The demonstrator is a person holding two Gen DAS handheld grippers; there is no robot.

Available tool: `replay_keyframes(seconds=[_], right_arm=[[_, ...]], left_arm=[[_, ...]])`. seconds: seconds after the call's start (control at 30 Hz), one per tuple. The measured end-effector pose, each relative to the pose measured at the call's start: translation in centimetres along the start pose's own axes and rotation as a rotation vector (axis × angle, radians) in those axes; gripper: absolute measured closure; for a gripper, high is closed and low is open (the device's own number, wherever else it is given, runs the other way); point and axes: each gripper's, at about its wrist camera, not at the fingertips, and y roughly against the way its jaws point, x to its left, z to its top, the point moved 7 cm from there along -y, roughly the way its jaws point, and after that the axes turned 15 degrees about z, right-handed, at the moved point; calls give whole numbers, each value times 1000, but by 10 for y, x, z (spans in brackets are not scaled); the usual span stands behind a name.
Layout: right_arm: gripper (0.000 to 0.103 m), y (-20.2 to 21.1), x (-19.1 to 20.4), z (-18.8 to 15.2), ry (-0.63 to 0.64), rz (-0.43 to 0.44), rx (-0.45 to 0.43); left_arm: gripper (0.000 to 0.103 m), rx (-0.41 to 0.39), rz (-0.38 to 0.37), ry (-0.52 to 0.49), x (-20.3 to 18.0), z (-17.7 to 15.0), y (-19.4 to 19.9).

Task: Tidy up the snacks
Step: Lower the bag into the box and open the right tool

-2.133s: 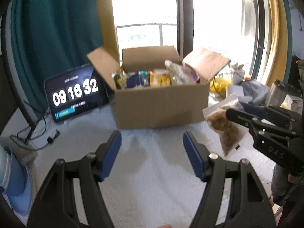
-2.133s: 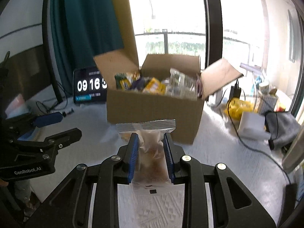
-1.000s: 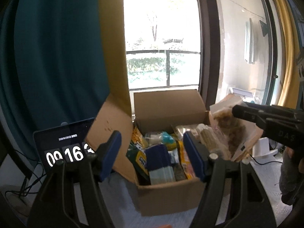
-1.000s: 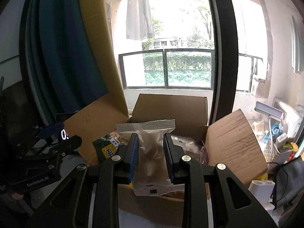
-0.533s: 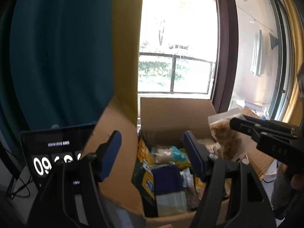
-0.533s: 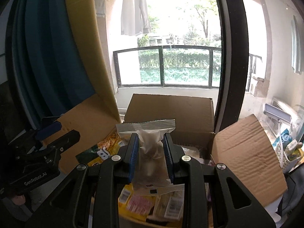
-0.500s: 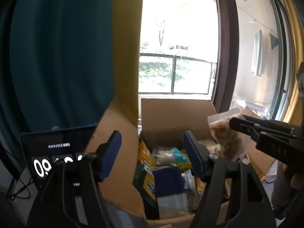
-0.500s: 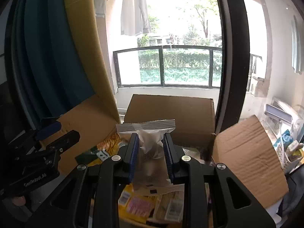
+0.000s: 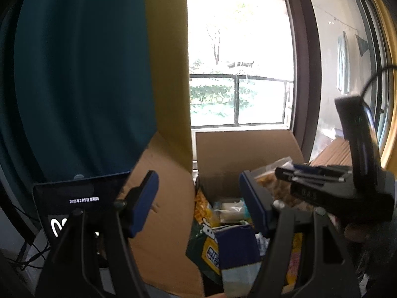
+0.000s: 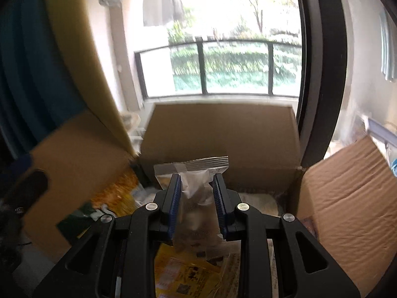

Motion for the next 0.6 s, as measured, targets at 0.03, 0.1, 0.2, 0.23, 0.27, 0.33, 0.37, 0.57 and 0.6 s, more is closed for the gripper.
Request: replay_keyframes(seconds=[0.03, 0.1, 0.2, 0.23, 0.27, 0.33, 0.37, 0.57, 0.6], right_arm=[[75, 0, -2, 3, -2, -7, -1], [74, -3, -6, 3, 1, -35, 16], [72, -12, -17, -8, -71, -20, 89], [71, -12, -21, -8, -82, -18, 93], [71, -10, -22, -8, -89, -20, 89], [71, -3, -22, -7, -83, -28, 79], [71, 0, -23, -7, -83, -31, 75], [71, 20, -26, -12, -83, -41, 68], [71, 25, -26, -14, -82, -41, 68]], left_arm=[[34, -1, 6, -7, -1, -1, 0], [34, 4, 11, -10, 1, -1, 1], [34, 19, 17, 0, 4, -2, 2], [34, 22, 20, -5, 4, -2, 2], [34, 26, 23, -8, 4, -3, 2], [34, 35, 23, -11, 4, -4, 4], [34, 35, 25, -15, 4, -4, 6], [34, 53, 20, -13, 5, -8, 16], [34, 52, 24, -16, 5, -9, 20]])
